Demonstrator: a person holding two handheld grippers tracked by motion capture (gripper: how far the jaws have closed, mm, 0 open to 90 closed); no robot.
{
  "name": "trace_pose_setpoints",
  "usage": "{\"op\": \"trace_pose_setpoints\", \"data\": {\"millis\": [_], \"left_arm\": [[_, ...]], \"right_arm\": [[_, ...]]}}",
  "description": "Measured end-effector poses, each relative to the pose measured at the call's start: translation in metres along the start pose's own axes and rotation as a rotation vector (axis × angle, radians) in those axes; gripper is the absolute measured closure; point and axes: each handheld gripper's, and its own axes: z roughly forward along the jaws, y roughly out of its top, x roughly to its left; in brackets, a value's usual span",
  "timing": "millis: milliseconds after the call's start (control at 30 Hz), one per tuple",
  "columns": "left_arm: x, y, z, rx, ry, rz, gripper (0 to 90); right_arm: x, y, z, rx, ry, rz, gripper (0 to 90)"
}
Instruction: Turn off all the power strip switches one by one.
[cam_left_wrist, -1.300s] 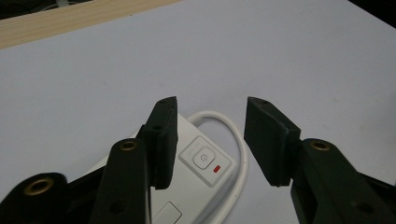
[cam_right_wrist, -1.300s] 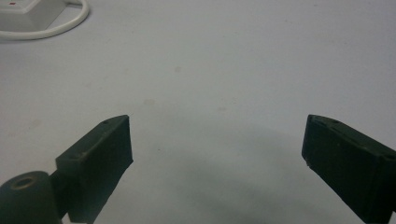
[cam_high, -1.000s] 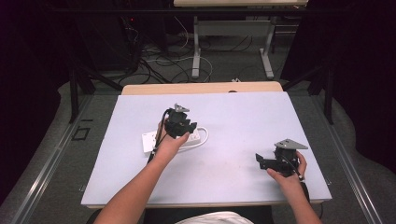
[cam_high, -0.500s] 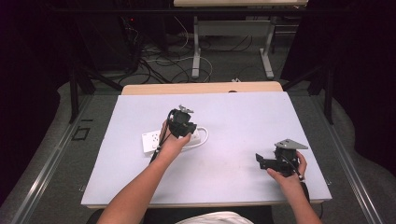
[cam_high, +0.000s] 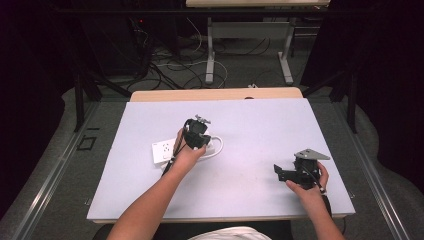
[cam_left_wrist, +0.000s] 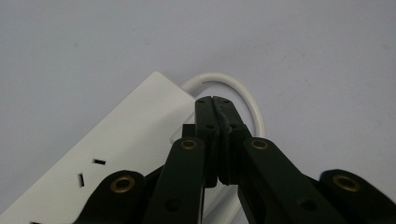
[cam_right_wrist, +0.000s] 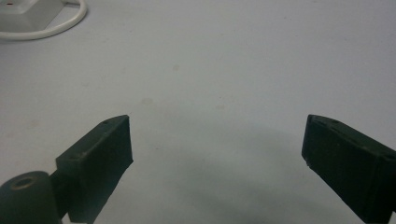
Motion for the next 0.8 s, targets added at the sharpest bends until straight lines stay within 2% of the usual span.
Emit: {"op": "trace_pose_setpoints", "data": {"millis": [367, 400, 433, 567, 733, 767, 800], "left_arm": [[0.000, -0.001, 0.008, 0.045, 0.016, 0.015, 89.9], [-0.001, -0.001, 0.009, 0.045, 0.018, 0.004, 89.9], [0.000, -0.001, 0.010, 0.052, 0.021, 0.013, 89.9], [0.000, -0.002, 0.012, 0.052, 0.016, -0.009, 90.0], [0.000, -0.002, 0.012, 0.067, 0.021, -0.013, 90.0], [-0.001, -0.002, 0.013, 0.065, 0.022, -0.025, 90.0], [0.000, -0.001, 0.012, 0.069, 0.022, -0.015, 90.0]], "right_arm": [[-0.001, 0.000, 0.000, 0.003, 0.006, 0.005, 8.0], [-0.001, 0.000, 0.000, 0.002, 0.007, 0.006, 8.0], [-0.001, 0.000, 0.000, 0.003, 0.007, 0.009, 8.0], [-0.001, -0.001, 0.001, 0.005, 0.007, 0.010, 8.0], [-0.001, 0.000, 0.001, 0.003, 0.008, 0.015, 8.0], [-0.001, -0.001, 0.001, 0.003, 0.009, 0.015, 8.0], [-0.001, -0.001, 0.001, 0.004, 0.010, 0.016, 8.0]]}}
